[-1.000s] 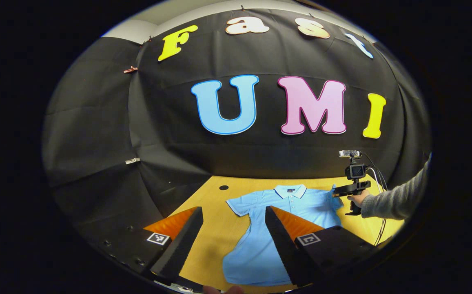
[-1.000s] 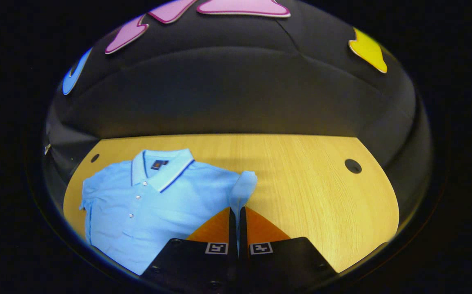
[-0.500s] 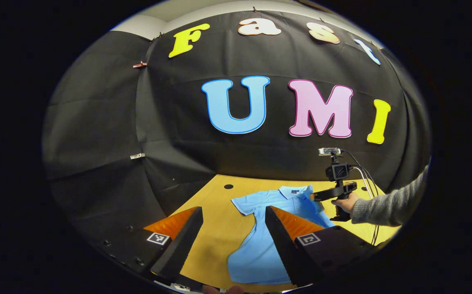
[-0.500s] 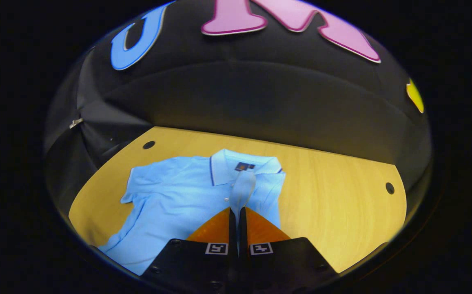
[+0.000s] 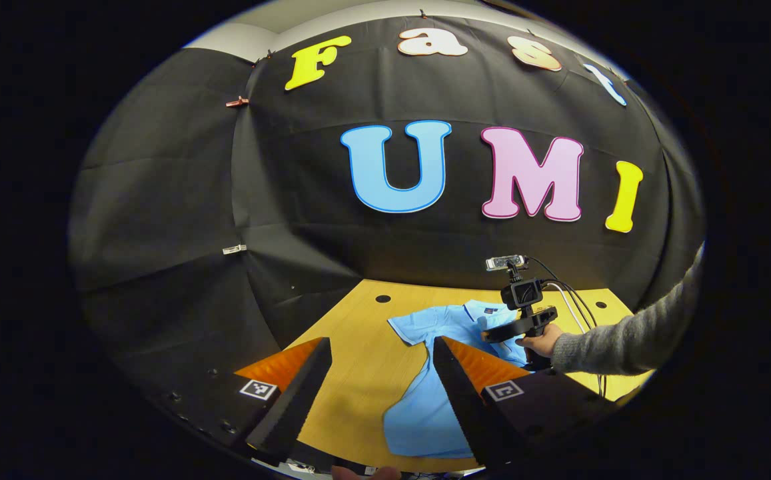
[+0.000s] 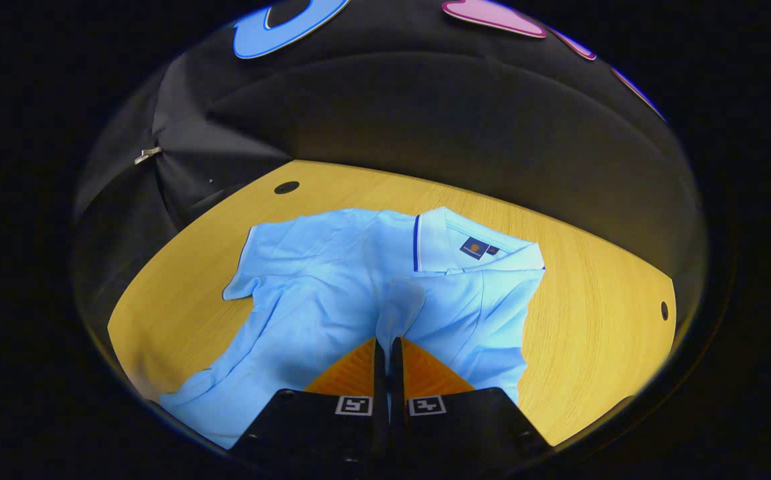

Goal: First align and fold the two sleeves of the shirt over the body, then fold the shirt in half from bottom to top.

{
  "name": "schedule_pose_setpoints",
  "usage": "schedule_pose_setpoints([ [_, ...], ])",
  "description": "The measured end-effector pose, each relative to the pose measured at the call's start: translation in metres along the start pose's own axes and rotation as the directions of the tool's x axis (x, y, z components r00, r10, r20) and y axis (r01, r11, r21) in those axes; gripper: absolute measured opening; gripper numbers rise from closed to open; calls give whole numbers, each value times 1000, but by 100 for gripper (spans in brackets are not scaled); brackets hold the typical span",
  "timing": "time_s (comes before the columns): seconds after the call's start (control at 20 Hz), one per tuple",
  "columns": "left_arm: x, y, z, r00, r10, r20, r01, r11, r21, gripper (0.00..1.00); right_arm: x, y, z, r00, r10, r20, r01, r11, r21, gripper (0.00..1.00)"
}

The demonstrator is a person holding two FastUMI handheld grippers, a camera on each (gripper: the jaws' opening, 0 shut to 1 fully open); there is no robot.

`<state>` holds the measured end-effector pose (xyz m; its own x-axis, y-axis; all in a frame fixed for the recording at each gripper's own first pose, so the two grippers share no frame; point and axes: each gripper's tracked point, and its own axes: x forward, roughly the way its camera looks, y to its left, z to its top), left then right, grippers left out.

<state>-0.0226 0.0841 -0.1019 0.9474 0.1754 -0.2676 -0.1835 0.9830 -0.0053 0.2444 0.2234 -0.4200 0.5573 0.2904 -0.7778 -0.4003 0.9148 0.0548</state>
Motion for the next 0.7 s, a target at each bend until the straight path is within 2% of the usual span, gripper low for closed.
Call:
schedule_pose_setpoints([
  [0.05,0,2,-3,1000,1,-4,-1,1000,0,97,3,-1,-3,1000,-2,-12,2,1000,4,5],
  [0.1,1,2,-3,1000,1,-8,-1,1000,0,97,6,-2,-6,1000,-7,-23,7,1000,9,11],
  [0.15,2,3,-5,1000,3,-12,-3,1000,0,97,8,-2,-9,999,-7,-34,8,1000,16,5],
  [0.3,5,2,-6,1000,-4,-18,4,1000,-7,98,10,-1,-9,999,-6,-33,7,999,31,5],
  [0.4,7,1,-5,1000,-9,-18,8,1000,-10,97,11,2,-9,999,4,-36,-2,999,44,10],
  [0.45,8,1,-5,1000,-9,-17,9,1000,-9,97,11,3,-10,999,8,-37,-6,999,49,16],
  [0.5,9,0,-5,1000,-11,-17,11,1000,-7,98,10,8,-9,999,19,-36,-17,998,58,14],
  [0.65,15,0,-8,1000,-16,-23,16,1000,4,98,9,14,-9,999,20,-27,-18,998,59,53],
  [0.7,18,0,-9,999,-18,-30,18,1000,9,97,8,16,-8,1000,19,-22,-18,998,58,51],
])
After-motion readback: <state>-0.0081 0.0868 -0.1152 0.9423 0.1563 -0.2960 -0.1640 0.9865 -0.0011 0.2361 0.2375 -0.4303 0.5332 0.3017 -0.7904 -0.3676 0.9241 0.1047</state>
